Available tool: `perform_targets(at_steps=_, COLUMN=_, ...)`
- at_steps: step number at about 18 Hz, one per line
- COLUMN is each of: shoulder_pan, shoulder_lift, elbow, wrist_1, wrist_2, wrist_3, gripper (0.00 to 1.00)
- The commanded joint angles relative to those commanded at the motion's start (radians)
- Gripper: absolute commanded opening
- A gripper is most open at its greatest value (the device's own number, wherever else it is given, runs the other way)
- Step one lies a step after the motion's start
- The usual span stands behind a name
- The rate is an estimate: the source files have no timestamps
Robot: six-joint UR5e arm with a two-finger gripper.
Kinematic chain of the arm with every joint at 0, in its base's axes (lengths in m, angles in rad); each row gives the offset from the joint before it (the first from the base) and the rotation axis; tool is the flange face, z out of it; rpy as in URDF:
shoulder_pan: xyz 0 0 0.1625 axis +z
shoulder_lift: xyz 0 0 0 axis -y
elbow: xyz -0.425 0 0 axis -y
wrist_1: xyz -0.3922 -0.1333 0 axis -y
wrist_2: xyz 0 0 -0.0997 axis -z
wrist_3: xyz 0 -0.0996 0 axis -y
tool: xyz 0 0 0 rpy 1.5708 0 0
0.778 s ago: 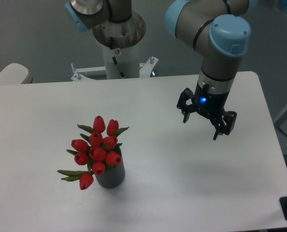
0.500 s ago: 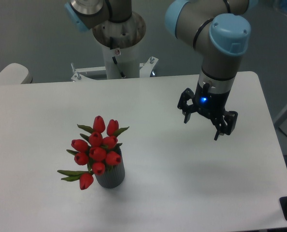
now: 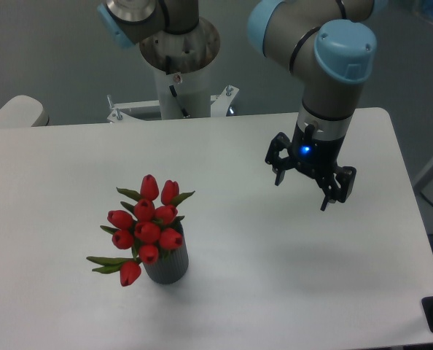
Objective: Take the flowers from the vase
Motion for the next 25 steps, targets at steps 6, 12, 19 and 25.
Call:
perform_targets(at_steps=6, shoulder_pan=-0.026, shoulder_lift=-0.005, elbow=-0.018, wrist_1=0.043, wrist_2=-0.071, wrist_3=-0.072, gripper=1.00)
perform_targets(at_steps=12, shoulder_pan=-0.005, shoulder_lift=0.038, elbow=-0.135, wrist_1=0.107, wrist_2=-0.274, wrist_3=-0.053, gripper=1.00)
perform_targets(at_steps=19, shoulder_pan=0.011, shoulder_lift=0.037, elbow=-0.271, wrist_1=0.181, wrist_2=-0.564, wrist_3=0.131, gripper=1.00)
perform_targets(at_steps=25, shoulder_pan=0.018, shoulder_lift=0.038, elbow=-0.347, wrist_1=0.207, wrist_2=-0.720, wrist_3=0.202, gripper=1.00)
